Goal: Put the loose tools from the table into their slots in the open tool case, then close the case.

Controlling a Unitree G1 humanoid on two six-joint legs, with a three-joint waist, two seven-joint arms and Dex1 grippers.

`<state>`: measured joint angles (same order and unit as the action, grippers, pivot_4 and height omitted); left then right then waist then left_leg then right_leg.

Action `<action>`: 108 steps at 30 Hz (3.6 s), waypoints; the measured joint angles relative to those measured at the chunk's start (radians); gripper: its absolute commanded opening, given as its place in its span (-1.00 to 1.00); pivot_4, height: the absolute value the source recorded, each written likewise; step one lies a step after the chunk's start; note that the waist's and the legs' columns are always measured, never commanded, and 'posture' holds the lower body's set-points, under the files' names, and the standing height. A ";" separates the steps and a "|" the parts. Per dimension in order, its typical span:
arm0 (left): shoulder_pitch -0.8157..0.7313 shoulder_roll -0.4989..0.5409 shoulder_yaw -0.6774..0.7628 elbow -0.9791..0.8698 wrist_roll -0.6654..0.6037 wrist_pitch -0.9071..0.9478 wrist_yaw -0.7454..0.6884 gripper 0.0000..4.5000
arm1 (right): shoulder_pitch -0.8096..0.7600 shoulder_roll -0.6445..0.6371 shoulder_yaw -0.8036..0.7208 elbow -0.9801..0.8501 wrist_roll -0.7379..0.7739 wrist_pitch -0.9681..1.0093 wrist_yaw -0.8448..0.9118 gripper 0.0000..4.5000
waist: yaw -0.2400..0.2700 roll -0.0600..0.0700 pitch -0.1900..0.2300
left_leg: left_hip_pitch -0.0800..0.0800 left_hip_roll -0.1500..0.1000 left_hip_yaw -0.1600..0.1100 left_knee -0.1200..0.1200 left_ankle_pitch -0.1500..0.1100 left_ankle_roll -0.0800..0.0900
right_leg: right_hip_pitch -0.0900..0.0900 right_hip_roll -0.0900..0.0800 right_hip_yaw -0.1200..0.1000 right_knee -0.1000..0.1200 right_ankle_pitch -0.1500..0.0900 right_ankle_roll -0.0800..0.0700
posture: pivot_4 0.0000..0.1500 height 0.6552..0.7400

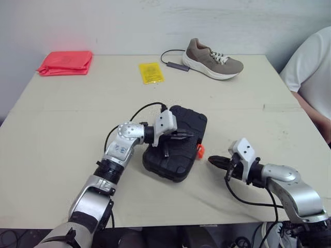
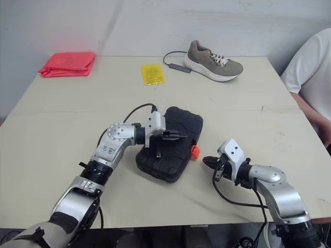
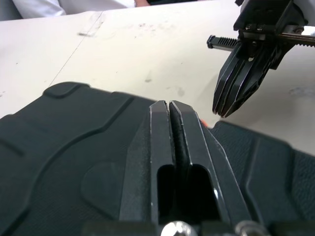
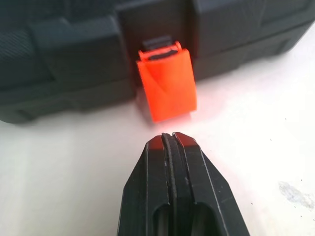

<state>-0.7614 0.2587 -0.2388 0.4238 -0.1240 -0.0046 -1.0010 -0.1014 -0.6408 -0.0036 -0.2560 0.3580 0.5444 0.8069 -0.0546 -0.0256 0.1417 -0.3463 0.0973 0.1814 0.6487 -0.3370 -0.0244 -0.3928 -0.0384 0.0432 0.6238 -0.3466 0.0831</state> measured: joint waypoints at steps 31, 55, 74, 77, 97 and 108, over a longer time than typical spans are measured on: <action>-0.014 0.031 -0.013 0.053 0.075 0.000 -0.025 -0.97 | -0.112 -0.114 0.114 0.097 -0.109 -0.086 0.180 -1.00 | -0.001 0.003 -0.009 | 0.012 0.004 0.012 -0.001 -0.001 -0.004 | 0.002 0.008 0.013 0.002 0.000 -0.002 | 1.00 1.00; -0.001 0.042 -0.008 0.043 0.074 0.001 -0.044 -0.97 | -0.260 0.188 0.117 0.435 -0.145 -0.307 0.171 -1.00 | -0.026 0.002 -0.010 | 0.016 0.005 0.018 -0.001 -0.001 -0.006 | 0.003 0.011 0.016 0.005 0.000 -0.002 | 1.00 1.00; 0.003 0.037 0.002 0.033 0.071 0.001 -0.057 -0.97 | -0.204 0.213 0.042 0.389 -0.040 -0.280 0.250 -1.00 | -0.032 0.008 -0.008 | 0.013 0.005 0.018 -0.001 -0.001 -0.007 | -0.001 0.012 0.017 0.006 0.000 -0.002 | 1.00 1.00; 0.006 0.037 0.003 0.033 0.071 0.001 -0.056 -0.97 | -0.217 0.173 0.042 0.356 -0.044 -0.280 0.259 -1.00 | -0.033 0.008 -0.008 | 0.014 0.005 0.018 -0.001 -0.001 -0.007 | 0.000 0.012 0.017 0.006 0.000 -0.002 | 1.00 1.00; 0.089 0.031 0.141 -0.004 -0.086 -0.051 -0.052 -0.24 | -0.205 -0.023 -0.046 0.126 0.008 -0.277 0.272 -0.71 | -0.031 0.007 0.001 | 0.011 0.006 0.018 -0.001 -0.001 -0.006 | -0.001 0.011 0.017 0.004 0.000 -0.002 | 1.00 1.00; 0.404 0.493 0.449 -0.208 -0.144 0.094 -0.009 1.00 | 0.018 -0.295 -0.364 0.114 0.033 -0.448 0.407 0.98 | -0.028 0.003 0.027 | 0.010 0.007 0.019 -0.003 -0.002 -0.006 | -0.003 0.009 0.015 0.003 -0.001 -0.001 | 1.00 1.00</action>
<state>-0.3574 0.7516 0.2100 0.2157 -0.2680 0.0895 -1.0100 -0.0834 -0.9356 -0.3676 -0.1424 0.3915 0.0967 1.2143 -0.0827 -0.0227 0.1687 -0.3367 0.1044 0.2008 0.6461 -0.3387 -0.0303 -0.3963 -0.0295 0.0587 0.6264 -0.3472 0.0823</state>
